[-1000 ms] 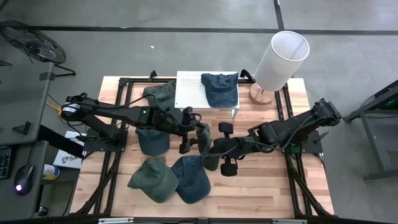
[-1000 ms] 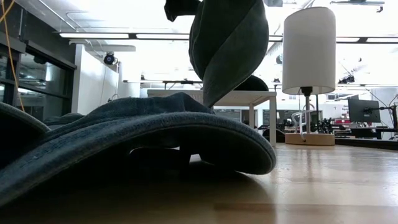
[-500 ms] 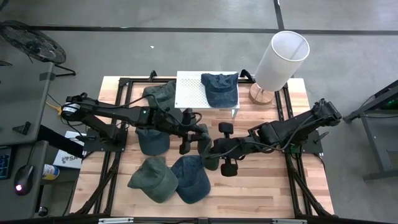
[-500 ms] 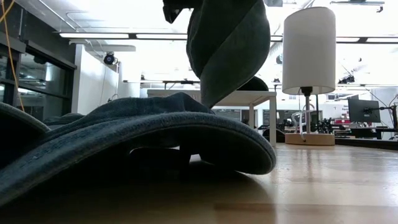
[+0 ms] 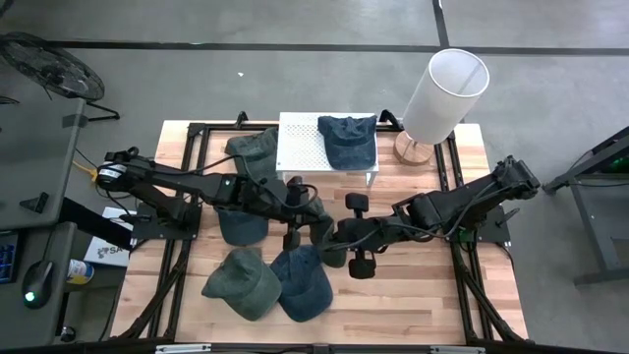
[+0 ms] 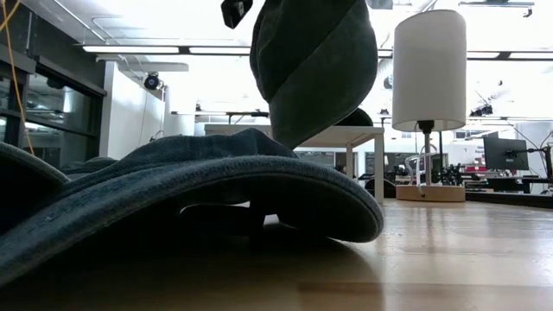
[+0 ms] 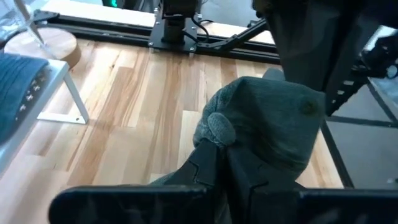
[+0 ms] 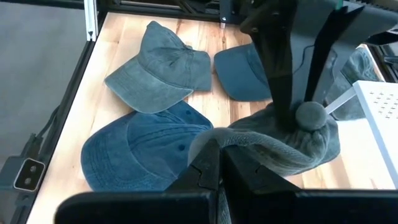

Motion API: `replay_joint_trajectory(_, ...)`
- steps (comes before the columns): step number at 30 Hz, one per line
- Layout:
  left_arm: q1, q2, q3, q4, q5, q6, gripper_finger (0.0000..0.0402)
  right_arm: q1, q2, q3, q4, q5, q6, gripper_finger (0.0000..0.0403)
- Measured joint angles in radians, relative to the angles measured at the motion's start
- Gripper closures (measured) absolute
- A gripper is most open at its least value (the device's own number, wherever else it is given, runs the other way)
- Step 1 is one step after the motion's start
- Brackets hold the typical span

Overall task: Pick & Place hat
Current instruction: Put the dark green cap on the shelf

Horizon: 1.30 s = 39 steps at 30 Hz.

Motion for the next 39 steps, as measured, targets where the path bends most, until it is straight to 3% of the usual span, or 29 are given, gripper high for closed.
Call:
replay_joint_trajectory(9,0.0,-0.022,0.0,-0.005,-0.007,-0.1,0.0398,0.001,-0.005,0.036,-0.014,-0.003,0.08,0.0377)
replay_joint_trajectory(21,0.0,-0.118,0.009,-0.083,-0.078,-0.312,0.0398,0.001,-0.005,0.156,-0.137,0.083,0.211,0.0274)
replay_joint_trajectory(31,0.014,-0.127,0.285,-0.478,-0.187,-0.394,0.0398,0.003,-0.006,0.229,-0.355,0.159,0.395,0.0245)
replay_joint_trajectory(39,0.186,-0.127,0.456,-0.66,-0.152,-0.383,0.0398,0.003,-0.006,0.229,-0.462,0.225,0.564,0.0242)
